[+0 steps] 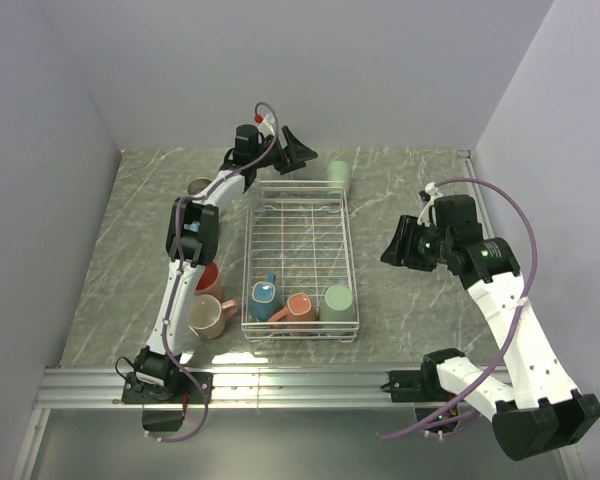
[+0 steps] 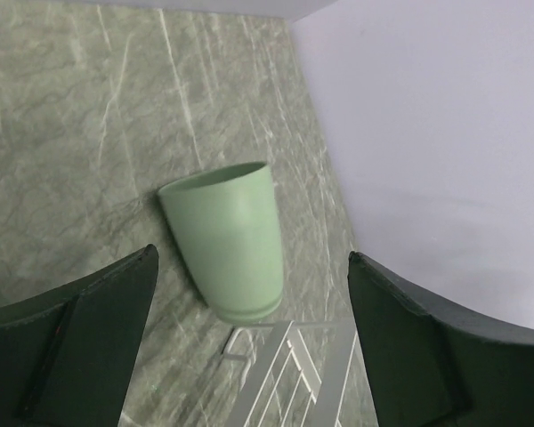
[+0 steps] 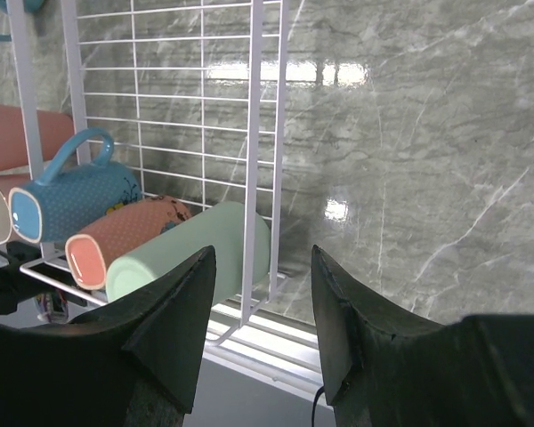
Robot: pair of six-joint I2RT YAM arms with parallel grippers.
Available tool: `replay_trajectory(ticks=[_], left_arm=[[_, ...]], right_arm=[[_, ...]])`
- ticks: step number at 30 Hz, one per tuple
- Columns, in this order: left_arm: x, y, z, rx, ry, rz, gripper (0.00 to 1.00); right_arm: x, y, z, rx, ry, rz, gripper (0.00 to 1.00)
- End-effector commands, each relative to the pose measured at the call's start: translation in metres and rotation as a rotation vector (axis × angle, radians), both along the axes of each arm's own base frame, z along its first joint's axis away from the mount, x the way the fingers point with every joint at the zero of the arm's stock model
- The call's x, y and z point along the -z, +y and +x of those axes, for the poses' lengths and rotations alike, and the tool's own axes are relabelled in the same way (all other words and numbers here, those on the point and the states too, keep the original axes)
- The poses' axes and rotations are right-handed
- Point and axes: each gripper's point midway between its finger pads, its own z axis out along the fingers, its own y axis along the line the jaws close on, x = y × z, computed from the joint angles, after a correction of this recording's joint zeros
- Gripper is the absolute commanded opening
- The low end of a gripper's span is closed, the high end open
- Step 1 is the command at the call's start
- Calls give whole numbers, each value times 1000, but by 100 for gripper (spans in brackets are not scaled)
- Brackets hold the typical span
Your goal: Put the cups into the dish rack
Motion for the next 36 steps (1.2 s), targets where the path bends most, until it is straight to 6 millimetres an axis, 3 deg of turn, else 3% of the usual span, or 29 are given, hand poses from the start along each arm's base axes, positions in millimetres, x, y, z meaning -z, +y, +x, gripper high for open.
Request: replay_trajectory(ticks=[1,4,7,8,9,10,11,12,13,14,15,16,18,19,21,22,23,25,29,35,36], left_arm=[[-27,-5,-3,14,-64,-11,92],[-34,-2,-11,31,-59,-8,90],[-61,6,-14,8,-86,-4,90],[-68,7,-14,1,-93,-3,90],[-80,11,-12,-23,-104,-2,91],[-88,17,-8,-43,-110,1,91],[-89,21,-6,-60,-99,6,90],[-96,25,-4,-82,-103,4,90],[-99,33,0,-102,-100,5,90],[-102,36,2,-110,-99,3,89],[-111,39,1,-115,-108,-6,89],[-114,44,3,-129,-108,-6,89],[-131,50,2,-140,-131,-7,89],[-135,55,2,-150,-134,-7,89],[-161,61,-3,-157,-165,-29,90],[-169,67,-4,-167,-163,-41,90],[-190,71,-11,-171,-182,-63,89],[-211,79,-17,-192,-192,-82,89],[-259,91,-45,-191,-267,-59,90],[-262,99,-84,-181,-268,-6,89],[-270,101,-95,-179,-287,0,89]], right_arm=[[-23,-2,31,29,-77,-8,54],[-45,-1,69,75,-98,28,54],[-71,2,117,111,-118,76,58],[-77,1,130,125,-124,82,63],[-100,4,146,120,-175,100,66],[-84,7,168,120,-128,94,70],[-83,10,181,124,-118,101,72],[-99,13,196,125,-151,117,75],[-75,16,218,141,-89,117,77],[-70,17,230,151,-79,122,78],[-57,18,253,172,-60,118,89],[-46,19,261,194,-28,119,99],[-39,19,281,229,-11,121,99],[-6,19,290,258,73,110,99],[10,23,301,275,104,109,100],[29,27,306,285,134,93,100],[37,28,308,292,137,86,100],[58,36,310,302,171,75,100],[86,32,310,382,216,4,100],[118,38,313,422,241,-23,100],[125,37,317,439,241,-38,100]])
